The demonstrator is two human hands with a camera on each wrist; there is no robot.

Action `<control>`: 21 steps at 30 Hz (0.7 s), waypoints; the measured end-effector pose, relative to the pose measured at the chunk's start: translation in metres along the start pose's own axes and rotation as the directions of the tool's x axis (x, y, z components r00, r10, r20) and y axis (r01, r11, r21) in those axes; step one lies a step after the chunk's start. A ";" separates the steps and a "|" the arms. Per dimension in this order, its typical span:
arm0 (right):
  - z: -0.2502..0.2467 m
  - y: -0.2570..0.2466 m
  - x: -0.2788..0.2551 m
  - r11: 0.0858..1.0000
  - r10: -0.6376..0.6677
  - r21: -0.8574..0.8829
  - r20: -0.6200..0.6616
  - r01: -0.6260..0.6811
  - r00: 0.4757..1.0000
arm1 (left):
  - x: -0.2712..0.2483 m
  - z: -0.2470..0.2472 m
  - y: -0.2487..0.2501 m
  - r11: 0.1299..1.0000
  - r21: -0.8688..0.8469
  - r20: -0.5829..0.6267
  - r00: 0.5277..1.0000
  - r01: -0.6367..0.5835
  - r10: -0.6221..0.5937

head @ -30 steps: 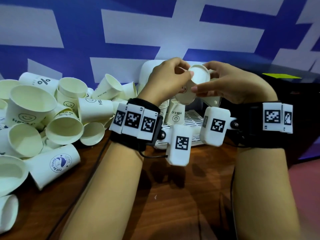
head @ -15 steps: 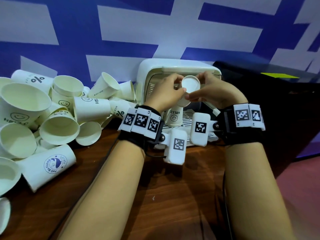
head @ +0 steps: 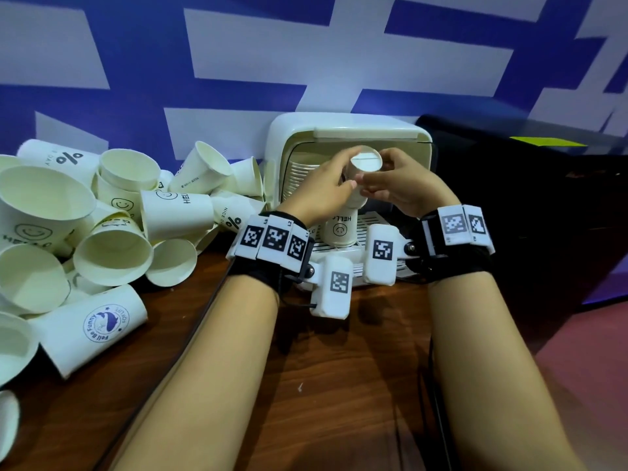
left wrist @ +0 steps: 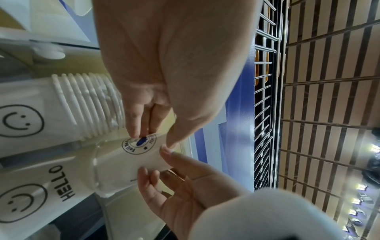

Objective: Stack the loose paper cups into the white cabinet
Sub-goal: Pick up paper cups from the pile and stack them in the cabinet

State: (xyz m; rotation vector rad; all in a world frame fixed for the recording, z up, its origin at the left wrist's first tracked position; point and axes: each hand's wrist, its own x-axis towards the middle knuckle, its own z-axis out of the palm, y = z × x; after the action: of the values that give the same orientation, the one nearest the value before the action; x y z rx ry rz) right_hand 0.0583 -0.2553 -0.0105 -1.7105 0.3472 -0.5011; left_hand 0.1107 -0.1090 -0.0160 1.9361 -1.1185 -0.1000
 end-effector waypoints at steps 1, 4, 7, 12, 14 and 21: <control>0.001 0.001 0.001 1.000 0.004 -0.003 0.011 -0.004 1.000 | 0.000 0.000 0.000 1.000 0.014 0.002 1.000 0.013 -0.013; 0.004 0.005 0.003 0.999 0.037 -0.025 0.038 -0.036 0.999 | 0.000 0.002 -0.001 0.997 0.038 0.012 0.998 0.068 -0.069; 0.009 0.010 0.007 0.997 0.068 -0.047 0.075 -0.064 0.995 | 0.000 0.003 -0.002 0.991 0.079 0.034 0.993 0.107 -0.110; 0.014 0.013 0.008 0.987 0.135 -0.103 0.106 -0.125 0.985 | 0.001 0.006 -0.004 0.983 0.099 0.070 0.984 0.157 -0.164; 0.015 0.014 0.008 0.983 0.154 -0.116 0.102 -0.142 0.983 | 0.003 0.008 -0.005 0.981 0.085 0.077 0.981 0.174 -0.181; 0.013 0.013 0.009 0.962 0.193 -0.197 0.002 -0.189 0.981 | 0.002 0.010 -0.006 0.978 0.091 0.109 0.974 0.187 -0.196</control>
State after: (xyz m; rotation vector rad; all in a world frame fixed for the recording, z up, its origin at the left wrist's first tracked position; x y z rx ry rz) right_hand 0.0734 -0.2512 -0.0236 -1.8480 0.5560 -0.3151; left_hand 0.1113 -0.1152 -0.0256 2.1305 -1.0220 -0.2815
